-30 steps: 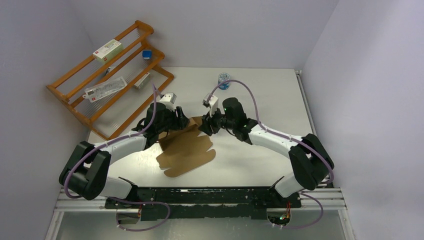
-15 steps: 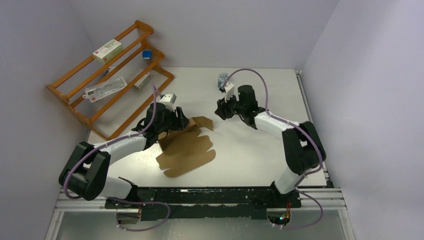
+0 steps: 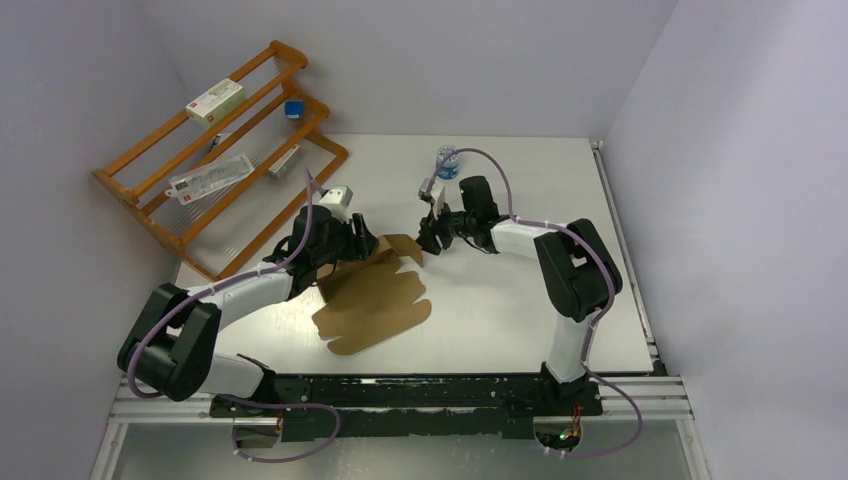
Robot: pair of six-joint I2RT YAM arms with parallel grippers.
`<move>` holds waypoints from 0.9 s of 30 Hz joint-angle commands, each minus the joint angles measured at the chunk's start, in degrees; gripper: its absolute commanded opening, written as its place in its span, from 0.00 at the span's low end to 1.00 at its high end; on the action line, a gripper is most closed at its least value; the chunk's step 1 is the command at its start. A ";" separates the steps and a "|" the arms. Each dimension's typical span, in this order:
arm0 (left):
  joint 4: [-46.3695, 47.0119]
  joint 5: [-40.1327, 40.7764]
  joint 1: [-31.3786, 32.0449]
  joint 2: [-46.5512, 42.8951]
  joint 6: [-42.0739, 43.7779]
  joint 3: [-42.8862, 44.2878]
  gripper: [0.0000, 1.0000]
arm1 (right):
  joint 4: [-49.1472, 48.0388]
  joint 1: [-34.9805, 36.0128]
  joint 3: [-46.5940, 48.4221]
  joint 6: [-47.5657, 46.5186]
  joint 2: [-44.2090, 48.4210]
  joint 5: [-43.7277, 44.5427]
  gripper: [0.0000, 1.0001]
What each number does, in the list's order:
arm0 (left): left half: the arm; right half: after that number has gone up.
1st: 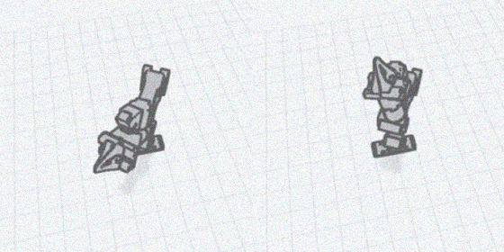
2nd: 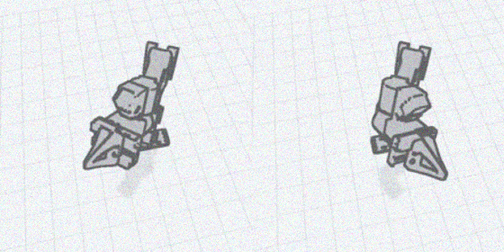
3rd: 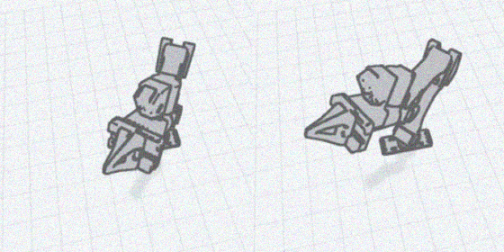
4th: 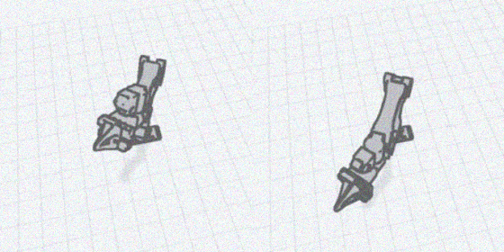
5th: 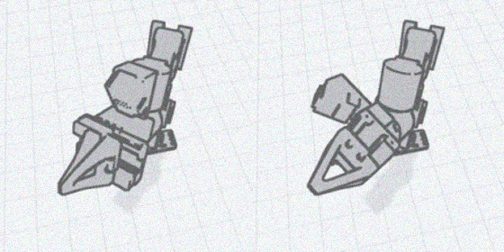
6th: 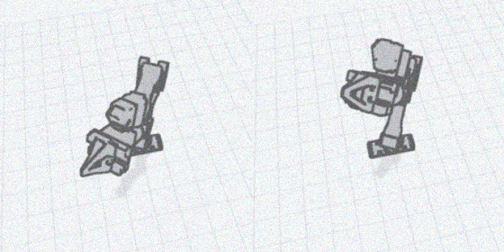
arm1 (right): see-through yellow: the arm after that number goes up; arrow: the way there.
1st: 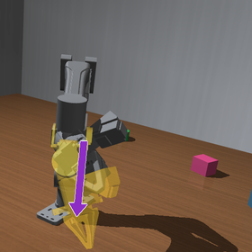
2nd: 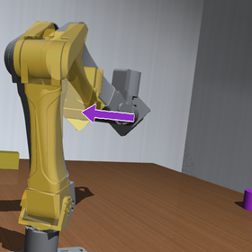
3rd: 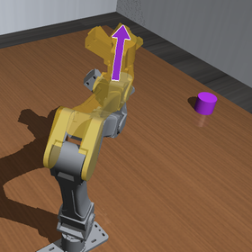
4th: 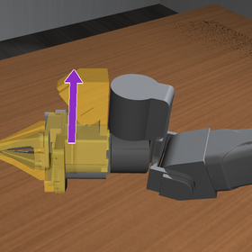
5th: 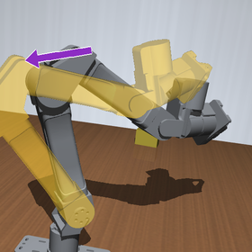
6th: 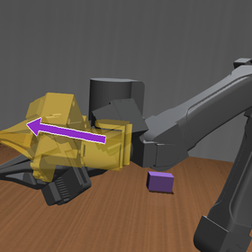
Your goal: Fold the paper box
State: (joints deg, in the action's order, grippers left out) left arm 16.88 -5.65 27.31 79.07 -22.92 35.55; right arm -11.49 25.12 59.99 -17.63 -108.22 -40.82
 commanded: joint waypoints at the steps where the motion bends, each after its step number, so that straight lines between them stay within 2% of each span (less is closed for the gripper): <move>1: 0.11 -1.39 -0.18 -0.16 0.20 -0.83 0.60 | -1.97 0.88 -3.27 -2.72 2.40 -7.40 0.52; 10: 0.63 -1.96 -0.21 -0.71 -0.46 -1.57 0.60 | -3.16 3.69 -5.65 -2.55 2.32 -8.34 0.54; 15: 1.19 -3.23 -0.15 -0.13 -0.65 -1.58 0.60 | -7.53 5.11 -7.05 -0.66 2.54 -7.09 0.55; 27: 2.34 -4.34 -0.15 0.39 -1.23 -1.89 0.59 | -10.44 9.18 -8.33 -1.81 2.52 -4.33 0.52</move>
State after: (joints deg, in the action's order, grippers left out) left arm 18.41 -7.53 27.31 78.96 -23.42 34.63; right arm -18.28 33.34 52.88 -18.98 -106.94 -46.61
